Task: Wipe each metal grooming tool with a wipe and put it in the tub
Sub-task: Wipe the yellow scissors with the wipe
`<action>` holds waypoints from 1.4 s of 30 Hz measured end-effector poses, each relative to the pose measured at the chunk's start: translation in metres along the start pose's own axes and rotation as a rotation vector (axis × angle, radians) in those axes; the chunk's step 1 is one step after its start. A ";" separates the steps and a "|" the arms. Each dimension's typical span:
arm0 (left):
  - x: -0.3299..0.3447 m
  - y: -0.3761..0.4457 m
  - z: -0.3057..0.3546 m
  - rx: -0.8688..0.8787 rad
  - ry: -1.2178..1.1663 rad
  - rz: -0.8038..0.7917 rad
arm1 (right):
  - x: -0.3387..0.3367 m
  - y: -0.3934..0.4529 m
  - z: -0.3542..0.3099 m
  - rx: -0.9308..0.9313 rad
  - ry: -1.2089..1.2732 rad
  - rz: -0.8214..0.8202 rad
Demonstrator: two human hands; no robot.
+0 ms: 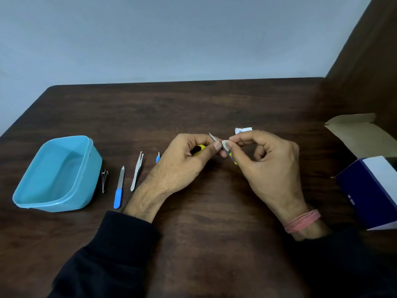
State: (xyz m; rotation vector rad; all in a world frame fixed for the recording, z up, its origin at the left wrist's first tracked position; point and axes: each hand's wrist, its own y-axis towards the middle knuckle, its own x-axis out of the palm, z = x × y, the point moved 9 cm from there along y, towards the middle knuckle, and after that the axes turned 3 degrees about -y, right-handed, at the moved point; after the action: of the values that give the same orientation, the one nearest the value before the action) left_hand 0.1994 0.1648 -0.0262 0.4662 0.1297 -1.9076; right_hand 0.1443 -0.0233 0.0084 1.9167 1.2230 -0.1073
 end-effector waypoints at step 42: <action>-0.003 -0.003 -0.001 -0.185 -0.049 0.018 | 0.004 -0.002 0.001 0.019 0.031 0.027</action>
State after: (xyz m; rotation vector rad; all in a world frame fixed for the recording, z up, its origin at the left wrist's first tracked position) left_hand 0.1971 0.1686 -0.0262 0.2950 0.2665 -1.8675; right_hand 0.1449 -0.0207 0.0049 1.9569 1.2199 -0.0752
